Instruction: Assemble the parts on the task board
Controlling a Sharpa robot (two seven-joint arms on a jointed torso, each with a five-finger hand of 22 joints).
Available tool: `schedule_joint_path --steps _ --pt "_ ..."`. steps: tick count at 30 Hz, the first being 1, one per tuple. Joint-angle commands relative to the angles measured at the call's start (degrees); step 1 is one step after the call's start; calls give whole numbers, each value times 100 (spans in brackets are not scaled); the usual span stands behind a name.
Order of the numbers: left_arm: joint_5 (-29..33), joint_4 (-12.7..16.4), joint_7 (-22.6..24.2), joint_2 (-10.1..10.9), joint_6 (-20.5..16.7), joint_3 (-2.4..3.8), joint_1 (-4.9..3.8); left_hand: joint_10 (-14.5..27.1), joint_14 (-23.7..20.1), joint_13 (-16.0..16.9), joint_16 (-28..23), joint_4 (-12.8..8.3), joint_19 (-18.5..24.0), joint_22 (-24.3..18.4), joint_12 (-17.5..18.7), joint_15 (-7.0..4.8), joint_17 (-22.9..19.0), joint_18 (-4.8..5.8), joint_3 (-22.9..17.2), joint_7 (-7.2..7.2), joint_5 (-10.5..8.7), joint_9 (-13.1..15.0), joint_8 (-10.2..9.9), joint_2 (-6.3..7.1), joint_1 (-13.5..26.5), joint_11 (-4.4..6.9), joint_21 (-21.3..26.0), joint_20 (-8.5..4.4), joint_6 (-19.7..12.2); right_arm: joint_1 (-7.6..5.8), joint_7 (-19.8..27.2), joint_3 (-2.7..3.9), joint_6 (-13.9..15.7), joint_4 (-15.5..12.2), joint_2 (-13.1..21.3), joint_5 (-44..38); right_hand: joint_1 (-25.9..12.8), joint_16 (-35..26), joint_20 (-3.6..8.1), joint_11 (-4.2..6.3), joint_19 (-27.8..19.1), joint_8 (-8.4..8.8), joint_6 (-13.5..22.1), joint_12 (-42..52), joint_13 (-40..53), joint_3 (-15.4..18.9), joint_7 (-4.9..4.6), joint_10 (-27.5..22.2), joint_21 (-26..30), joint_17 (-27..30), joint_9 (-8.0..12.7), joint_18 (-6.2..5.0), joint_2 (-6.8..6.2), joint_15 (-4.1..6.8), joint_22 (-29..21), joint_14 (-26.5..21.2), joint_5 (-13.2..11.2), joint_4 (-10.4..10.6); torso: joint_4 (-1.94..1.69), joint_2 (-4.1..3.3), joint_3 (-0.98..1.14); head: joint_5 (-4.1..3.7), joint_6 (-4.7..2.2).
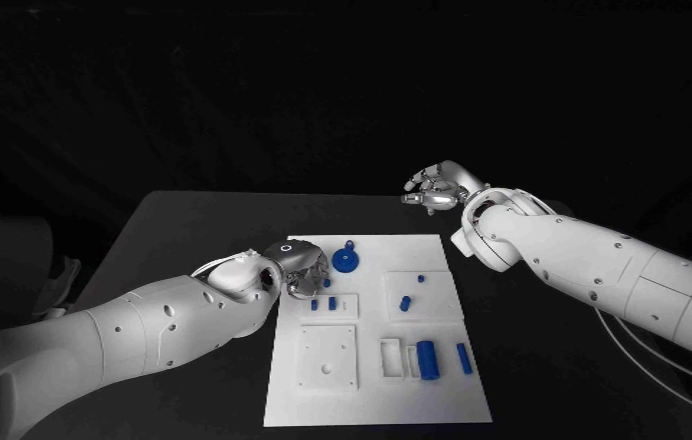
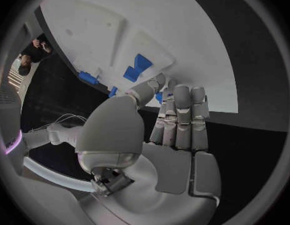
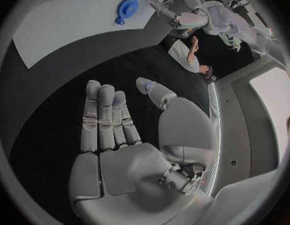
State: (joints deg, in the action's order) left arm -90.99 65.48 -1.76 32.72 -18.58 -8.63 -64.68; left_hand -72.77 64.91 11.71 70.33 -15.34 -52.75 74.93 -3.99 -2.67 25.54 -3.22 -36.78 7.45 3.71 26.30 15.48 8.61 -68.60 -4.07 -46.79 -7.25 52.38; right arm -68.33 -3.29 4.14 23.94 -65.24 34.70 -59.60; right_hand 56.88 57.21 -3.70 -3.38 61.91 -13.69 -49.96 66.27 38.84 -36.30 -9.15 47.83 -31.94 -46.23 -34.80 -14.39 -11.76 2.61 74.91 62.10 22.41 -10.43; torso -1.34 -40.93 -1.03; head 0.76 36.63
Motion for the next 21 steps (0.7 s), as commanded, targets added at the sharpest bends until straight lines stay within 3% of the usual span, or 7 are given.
schedule_joint_path --steps 1,5,10,14,18,21 --pt "-46 1 -33 5 -148 3 1 21 -16 -9 -18 -27 -1 74 14 33 5 -65 -7 9 -17 -6 -24 50 -4 -3 34 -72 -43 1 17 2 -110 -10 13 -70 -28 -28 -8 -6 38 22 5 19 -6 5 -47 -25 32 1 -8 -61 -19 -13 86 17 12 22 -2 -2 -3 -1 0" --pt "-35 -14 -29 39 -171 10 1 29 -19 -12 -17 -25 -1 76 15 35 7 -66 -16 16 -16 -5 -21 43 -19 -5 35 -72 -40 2 21 2 -177 -13 42 -75 -19 -29 -8 -7 36 23 7 20 -10 3 -47 -29 36 1 -7 -61 -19 -13 88 14 7 15 3 0 -1 -3 -4" --pt "254 -15 19 134 -230 39 -1 45 -24 -18 -14 -11 3 82 13 41 11 -67 -31 53 -15 3 1 29 -38 -10 38 -66 -6 3 142 -2 -493 -71 140 -75 45 -38 -10 -8 28 24 8 20 -40 -16 -49 -45 60 3 -8 -61 20 -16 100 3 -73 -47 1 -1 -4 -4 -29" --pt "503 16 81 204 -278 164 -4 46 -25 -19 -8 1 5 89 8 42 15 -68 -44 83 -11 9 22 2 -52 -12 38 -63 28 9 275 -17 -745 -168 242 -87 121 -55 -23 -15 4 27 9 -60 -124 -53 -53 -77 94 9 -7 -61 77 -22 109 -16 -166 -143 0 3 -4 -4 -34" --pt "784 125 175 304 -202 225 -11 47 -30 -22 -4 -13 15 97 5 42 19 -70 -65 91 -5 17 48 -27 -93 -11 39 -61 69 20 294 -48 -847 -272 341 -232 166 -79 -53 -33 -41 41 25 -261 -289 -87 -68 -87 137 18 5 -61 110 -42 120 -59 -225 -247 -1 4 -3 -4 -48" --pt "874 230 240 374 -100 243 -22 75 -52 -31 -8 -29 35 106 14 53 20 -62 -44 99 -13 10 42 39 -80 -23 40 -52 54 35 278 -77 -847 -341 403 -304 187 -82 -58 -41 -44 61 53 -306 -334 -96 -78 -64 143 20 21 -61 101 -48 124 -64 -239 -283 2 5 -1 -1 -62"
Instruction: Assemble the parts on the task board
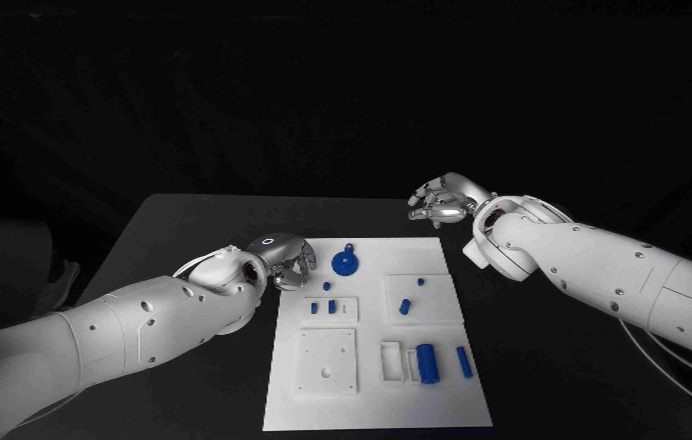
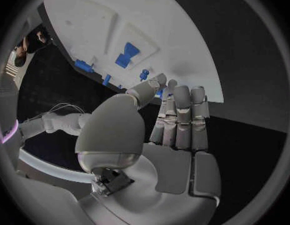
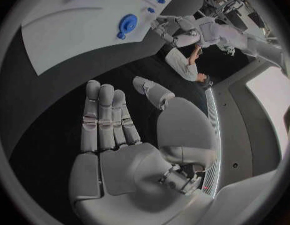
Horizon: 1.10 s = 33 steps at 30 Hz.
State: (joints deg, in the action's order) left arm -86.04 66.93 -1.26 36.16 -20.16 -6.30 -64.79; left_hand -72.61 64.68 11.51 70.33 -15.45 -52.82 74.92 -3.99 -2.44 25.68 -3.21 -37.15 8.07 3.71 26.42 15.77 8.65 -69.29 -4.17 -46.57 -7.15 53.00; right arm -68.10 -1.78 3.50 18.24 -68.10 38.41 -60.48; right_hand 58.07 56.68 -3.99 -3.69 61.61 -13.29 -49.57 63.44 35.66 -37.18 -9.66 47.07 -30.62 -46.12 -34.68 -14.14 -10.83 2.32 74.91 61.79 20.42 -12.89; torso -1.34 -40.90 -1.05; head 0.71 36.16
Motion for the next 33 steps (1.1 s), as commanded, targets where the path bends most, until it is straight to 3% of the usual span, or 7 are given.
schedule_joint_path --steps 1,5,10,16,19,27,33 --pt "387 126 211 53 66 14 -13 83 -44 -17 -9 -15 54 111 20 39 7 -58 9 43 -16 -7 2 80 9 -22 18 -55 -30 17 123 -24 -273 -77 48 -252 73 -28 -30 -11 -13 27 22 -30 -25 -11 -30 19 12 9 14 -86 3 -20 125 -34 -43 -45 2 2 3 2 -20" --pt "422 289 238 147 66 34 -14 127 -75 -30 -6 7 76 118 22 55 13 -55 37 21 -17 -21 -20 174 48 -38 17 -42 -78 54 102 -49 -276 -141 109 -502 114 -27 -28 -17 -6 47 50 -54 -57 -33 -38 46 9 9 33 -86 -7 -25 129 -31 -52 -84 3 2 2 -5 -28" --pt "821 460 262 298 -89 89 -26 151 -106 -37 -9 46 95 116 16 65 14 -58 21 58 -9 -26 -24 165 50 -47 22 -32 -93 127 96 -174 -358 -182 181 -1002 221 -33 -25 -8 16 38 12 -113 -128 -135 -33 110 0 18 54 -86 -19 -23 131 -22 -164 -126 1 -3 3 -20 -39" --pt "2792 733 619 548 -288 284 -74 236 -335 -60 -279 213 299 67 16 125 -110 -12 19 110 -28 -36 -36 163 195 -102 190 36 -144 229 206 -303 -505 -306 319 -1520 280 -345 -8 -11 45 -9 -150 -1569 -1010 -374 -5 432 22 238 164 -86 -43 -37 125 182 -345 -120 -1 -2 12 -104 -24" --pt "3608 915 813 704 -400 286 -175 267 -442 -68 -476 278 421 30 9 156 -200 14 75 123 -35 -37 -39 141 296 -127 315 70 -181 244 220 -360 -499 -389 385 -1857 318 -419 13 -98 92 -47 -194 -3039 -1847 -419 -6 951 28 273 219 -86 -94 -116 120 264 -403 -172 3 -2 12 -134 -24" --pt "5939 1189 1264 959 -48 285 -349 472 -1131 -124 -1613 323 1125 -219 26 419 -684 228 262 156 -79 -6 -6 104 600 -301 1005 312 -266 280 142 -517 -516 -591 551 -2693 445 -411 48 -263 238 -116 -296 -4291 -2409 -411 27 1078 27 270 283 -86 -145 -223 117 421 -673 -142 3 6 10 -177 12" --pt "6465 1257 1578 1012 70 285 -351 532 -1042 -162 -2230 162 1231 -320 -2 555 -859 210 528 172 -71 21 23 -115 716 -325 1282 458 -339 377 20 -651 -345 -614 531 -3276 591 -408 69 -261 300 -133 -327 -4622 -2549 -486 39 1269 43 267 328 -86 -252 -223 115 477 -965 -101 11 -3 -1 -202 6"
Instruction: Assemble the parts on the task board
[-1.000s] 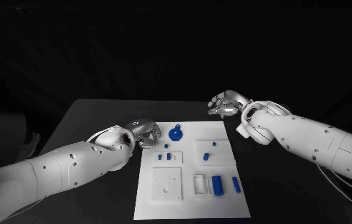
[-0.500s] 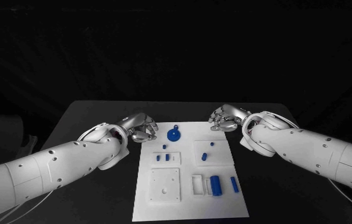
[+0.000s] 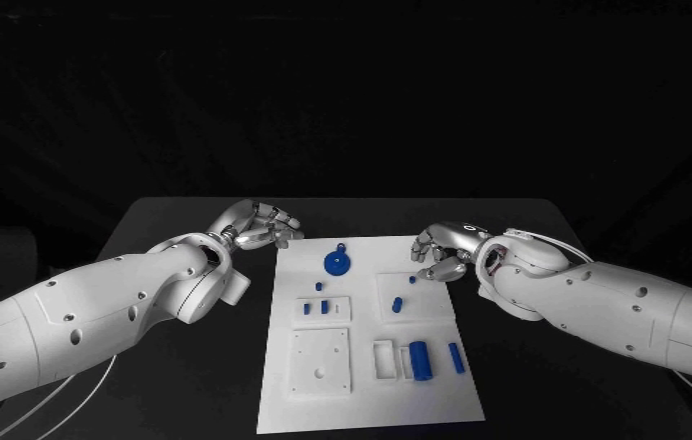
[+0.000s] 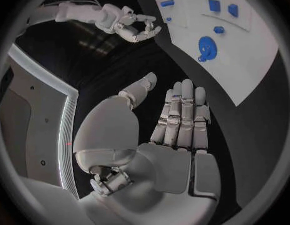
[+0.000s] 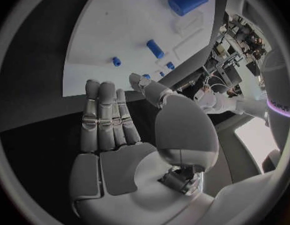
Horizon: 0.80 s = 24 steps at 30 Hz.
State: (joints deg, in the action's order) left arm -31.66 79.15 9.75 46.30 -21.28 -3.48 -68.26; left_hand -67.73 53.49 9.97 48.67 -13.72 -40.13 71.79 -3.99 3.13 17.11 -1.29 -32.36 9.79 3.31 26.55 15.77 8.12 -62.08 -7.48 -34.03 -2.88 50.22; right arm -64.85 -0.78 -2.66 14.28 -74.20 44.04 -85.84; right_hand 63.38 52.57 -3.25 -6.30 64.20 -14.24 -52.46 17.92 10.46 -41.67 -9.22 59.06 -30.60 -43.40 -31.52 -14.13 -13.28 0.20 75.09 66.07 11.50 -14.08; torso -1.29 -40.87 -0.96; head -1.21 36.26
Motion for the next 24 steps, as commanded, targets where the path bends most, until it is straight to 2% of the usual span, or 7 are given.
schedule_joint_path --steps 1,6,13,17,24 --pt "1065 35 492 2 197 3 -4 40 93 -8 -69 -17 -45 -7 -4 -5 1 16 54 -1 -29 8 23 -66 -5 6 31 29 -63 72 -98 -41 82 4 -48 -783 81 3 -5 2 47 -40 -43 -106 -43 -60 -4 101 44 -6 19 -87 -22 -8 99 57 -128 33 5 -5 -11 -7 -1" --pt "1191 30 537 -5 198 3 -4 36 123 -9 -90 -27 -61 -7 -5 -11 9 13 64 2 -27 7 22 -90 -4 9 40 25 -74 181 -242 -58 252 70 -177 -1073 219 -7 2 20 91 -58 -90 -319 -115 -317 11 300 66 -5 69 -87 -173 9 101 95 -477 196 -5 -9 1 7 15" --pt "1262 31 572 5 234 3 -4 42 134 -14 -124 -34 -67 -9 -2 -10 14 15 83 8 -27 5 19 -110 13 6 56 26 -90 284 -382 -74 389 188 -315 -1252 268 -14 8 30 112 -71 -120 -459 -154 -446 21 414 75 -7 105 -87 -247 17 105 117 -579 286 -11 -17 -4 25 42" --pt "1273 31 568 12 245 2 -4 44 139 -16 -140 -35 -69 -9 -1 -9 17 16 92 11 -26 4 16 -120 23 4 64 27 -98 312 -481 -87 516 224 -358 -1367 304 -16 14 35 132 -78 -136 -531 -171 -555 25 477 78 -9 128 -87 -277 24 105 134 -680 353 -9 -13 0 44 56" --pt "1289 27 559 18 273 2 -4 50 146 -20 -160 -36 -71 -10 1 -7 23 18 103 14 -26 3 15 -134 37 2 75 28 -107 319 -598 -107 504 262 -383 -1494 343 -16 23 46 160 -94 -169 -611 -186 -709 37 567 78 -14 156 -87 -316 36 108 157 -805 439 -3 -8 -4 42 69"
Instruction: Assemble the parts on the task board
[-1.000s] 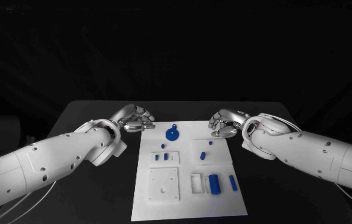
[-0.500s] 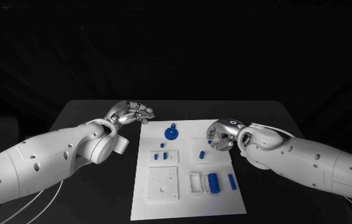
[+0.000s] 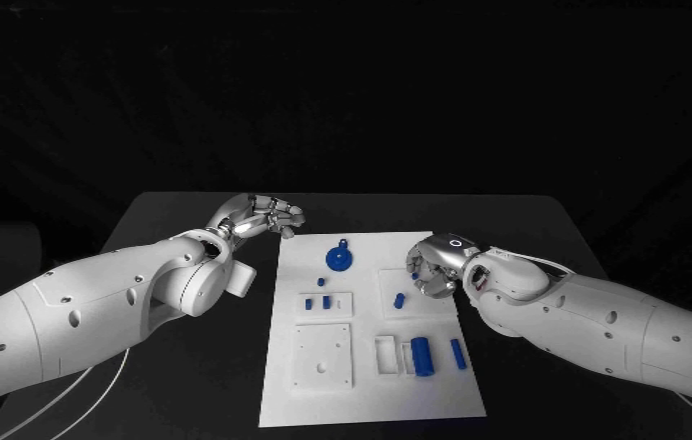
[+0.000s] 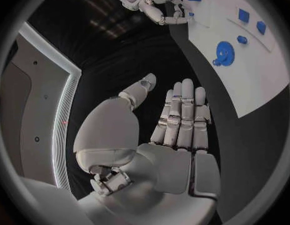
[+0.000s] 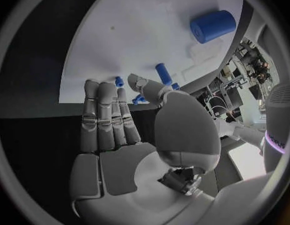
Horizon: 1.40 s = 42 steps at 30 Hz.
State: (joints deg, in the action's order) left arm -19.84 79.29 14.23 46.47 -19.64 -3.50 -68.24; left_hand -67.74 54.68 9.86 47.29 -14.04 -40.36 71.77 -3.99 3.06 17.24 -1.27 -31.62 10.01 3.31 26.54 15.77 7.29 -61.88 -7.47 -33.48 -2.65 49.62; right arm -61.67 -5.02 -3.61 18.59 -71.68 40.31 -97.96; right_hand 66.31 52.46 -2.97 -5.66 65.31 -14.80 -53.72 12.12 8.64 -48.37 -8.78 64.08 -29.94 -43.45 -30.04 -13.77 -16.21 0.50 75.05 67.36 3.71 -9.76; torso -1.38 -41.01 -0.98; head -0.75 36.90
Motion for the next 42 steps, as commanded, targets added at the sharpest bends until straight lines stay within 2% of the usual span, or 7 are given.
schedule_joint_path --steps 1,8,15,24,30,37,42 --pt "111 13 112 1 113 5 -6 52 28 -9 -25 -4 -49 -8 2 0 10 16 31 -7 -27 4 14 -52 19 0 23 6 -50 2 -191 -21 82 13 -15 -304 53 -5 -4 -16 51 -42 -49 -38 -4 -50 -4 75 11 -11 10 -123 -25 8 112 29 -33 12 7 6 -3 -3 6" --pt "118 8 90 2 140 5 -6 58 37 -13 -43 -2 -53 -7 3 0 17 17 40 -3 -26 2 10 -67 33 -2 33 6 -63 18 -254 -65 57 75 -65 -395 69 6 7 5 76 -74 -106 -66 -1 -133 19 169 0 -23 20 -123 -29 28 115 51 -55 55 3 4 0 -13 16" --pt "118 6 83 -4 155 5 -6 67 41 -17 -58 -2 -55 -6 6 1 22 18 47 1 -26 0 6 -76 41 -6 42 6 -76 51 -282 -92 86 123 -126 -470 118 56 43 65 145 -155 -248 -69 28 -255 83 366 -52 -66 12 -123 -7 85 124 111 -80 92 4 5 2 -14 26" --pt "118 7 57 -6 175 5 -6 73 48 -20 -69 -5 -58 -5 7 0 28 17 48 2 -25 -1 3 -87 40 -8 48 5 -85 93 -360 -120 90 147 -193 -601 117 222 143 176 301 -295 -496 -48 90 -279 197 684 -262 -210 -27 -123 84 195 137 264 -87 83 5 5 -3 -24 38" --pt "118 0 42 -11 177 5 -6 78 53 -22 -75 -10 -60 -4 8 -1 32 16 50 4 -25 -2 2 -87 39 -10 51 4 -91 112 -442 -149 -9 165 -246 -707 105 251 163 194 314 -315 -534 -61 100 -277 213 737 -317 -252 -32 -123 81 213 135 281 -87 64 -1 7 -6 -29 48" --pt "118 1 21 -21 189 5 -6 86 60 -25 -82 -14 -64 -2 10 -2 38 16 53 6 -25 -3 0 -88 40 -13 56 4 -98 114 -578 -220 -122 218 -290 -873 104 261 172 201 315 -324 -553 -73 104 -278 223 760 -343 -274 -33 -123 91 219 134 284 -86 48 -1 7 -11 -25 58" --pt "118 -1 8 -21 192 5 -8 88 63 -26 -87 -17 -66 -2 10 -3 42 16 53 6 -25 -4 -1 -91 38 -14 58 3 -102 114 -626 -244 -139 209 -300 -966 129 277 183 214 319 -344 -598 -80 113 -301 241 803 -379 -302 -37 -123 143 232 134 294 -83 14 0 7 -9 -26 70"
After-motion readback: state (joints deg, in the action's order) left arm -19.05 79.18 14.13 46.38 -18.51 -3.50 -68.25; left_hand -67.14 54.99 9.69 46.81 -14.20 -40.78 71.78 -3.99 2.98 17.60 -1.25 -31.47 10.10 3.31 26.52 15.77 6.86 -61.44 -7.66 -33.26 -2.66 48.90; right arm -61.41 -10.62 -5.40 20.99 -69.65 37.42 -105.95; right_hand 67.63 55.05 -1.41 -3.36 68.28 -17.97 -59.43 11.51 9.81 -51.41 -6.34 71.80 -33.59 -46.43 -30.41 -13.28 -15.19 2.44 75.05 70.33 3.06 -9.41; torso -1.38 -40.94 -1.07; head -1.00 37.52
